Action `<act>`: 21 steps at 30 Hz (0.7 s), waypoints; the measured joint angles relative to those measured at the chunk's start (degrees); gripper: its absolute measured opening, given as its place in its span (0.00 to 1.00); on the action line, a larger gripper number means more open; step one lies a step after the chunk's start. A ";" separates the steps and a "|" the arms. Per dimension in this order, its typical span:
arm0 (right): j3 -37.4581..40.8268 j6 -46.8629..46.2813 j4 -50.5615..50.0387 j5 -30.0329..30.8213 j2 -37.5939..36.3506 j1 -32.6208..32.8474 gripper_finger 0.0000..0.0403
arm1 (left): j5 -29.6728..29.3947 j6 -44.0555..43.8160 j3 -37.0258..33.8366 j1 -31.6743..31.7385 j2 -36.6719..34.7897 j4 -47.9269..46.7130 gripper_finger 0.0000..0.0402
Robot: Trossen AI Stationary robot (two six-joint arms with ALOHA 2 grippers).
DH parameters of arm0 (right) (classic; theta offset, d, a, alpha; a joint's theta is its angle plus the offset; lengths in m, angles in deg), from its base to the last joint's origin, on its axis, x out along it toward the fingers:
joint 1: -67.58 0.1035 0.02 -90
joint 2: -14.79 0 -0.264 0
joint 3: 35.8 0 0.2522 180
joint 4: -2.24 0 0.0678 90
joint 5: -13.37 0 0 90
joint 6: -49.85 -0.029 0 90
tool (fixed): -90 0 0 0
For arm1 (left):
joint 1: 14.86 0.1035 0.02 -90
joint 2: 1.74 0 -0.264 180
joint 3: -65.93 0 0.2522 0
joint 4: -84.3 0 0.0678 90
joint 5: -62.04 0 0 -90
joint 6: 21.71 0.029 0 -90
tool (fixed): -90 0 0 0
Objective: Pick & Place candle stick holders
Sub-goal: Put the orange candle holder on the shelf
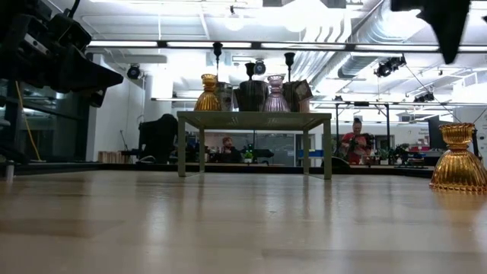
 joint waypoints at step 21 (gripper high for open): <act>20.67 -14.00 21.30 6.96 0.64 17.26 0.61 | 0.00 0.00 0.00 0.00 0.00 0.00 0.00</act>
